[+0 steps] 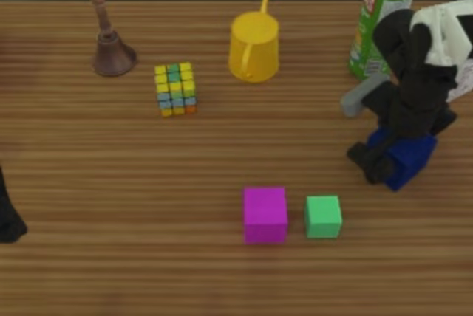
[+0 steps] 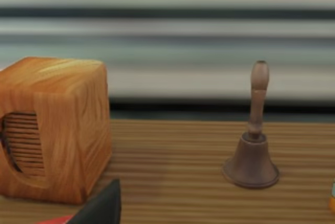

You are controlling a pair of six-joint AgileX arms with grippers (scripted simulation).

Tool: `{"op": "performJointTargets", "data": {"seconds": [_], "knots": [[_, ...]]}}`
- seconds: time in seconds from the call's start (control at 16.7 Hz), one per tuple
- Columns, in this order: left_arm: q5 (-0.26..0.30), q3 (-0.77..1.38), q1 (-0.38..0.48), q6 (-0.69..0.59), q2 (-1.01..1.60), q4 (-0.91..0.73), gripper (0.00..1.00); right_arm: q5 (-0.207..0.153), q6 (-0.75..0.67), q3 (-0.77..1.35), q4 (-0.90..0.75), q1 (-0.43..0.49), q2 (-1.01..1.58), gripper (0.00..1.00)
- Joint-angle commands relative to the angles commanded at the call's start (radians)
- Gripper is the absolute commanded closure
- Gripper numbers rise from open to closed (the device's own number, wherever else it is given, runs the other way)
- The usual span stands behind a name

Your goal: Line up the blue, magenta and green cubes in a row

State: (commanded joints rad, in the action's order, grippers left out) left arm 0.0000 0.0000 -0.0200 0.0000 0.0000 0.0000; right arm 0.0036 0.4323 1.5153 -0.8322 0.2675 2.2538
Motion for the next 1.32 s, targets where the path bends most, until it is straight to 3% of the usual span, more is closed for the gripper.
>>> {"op": "performJointTargets", "data": {"seconds": [0.06,0.84,1.32], "knots": [[0.000,0.000,0.000,0.000,0.000,0.000,0.00,0.000,0.000,0.000,0.000,0.000,0.000,0.00],[0.000,0.000,0.000,0.000,0.000,0.000,0.00,0.000,0.000,0.000,0.000,0.000,0.000,0.98],[0.000,0.000,0.000,0.000,0.000,0.000,0.00,0.000,0.000,0.000,0.000,0.000,0.000,1.00]]}}
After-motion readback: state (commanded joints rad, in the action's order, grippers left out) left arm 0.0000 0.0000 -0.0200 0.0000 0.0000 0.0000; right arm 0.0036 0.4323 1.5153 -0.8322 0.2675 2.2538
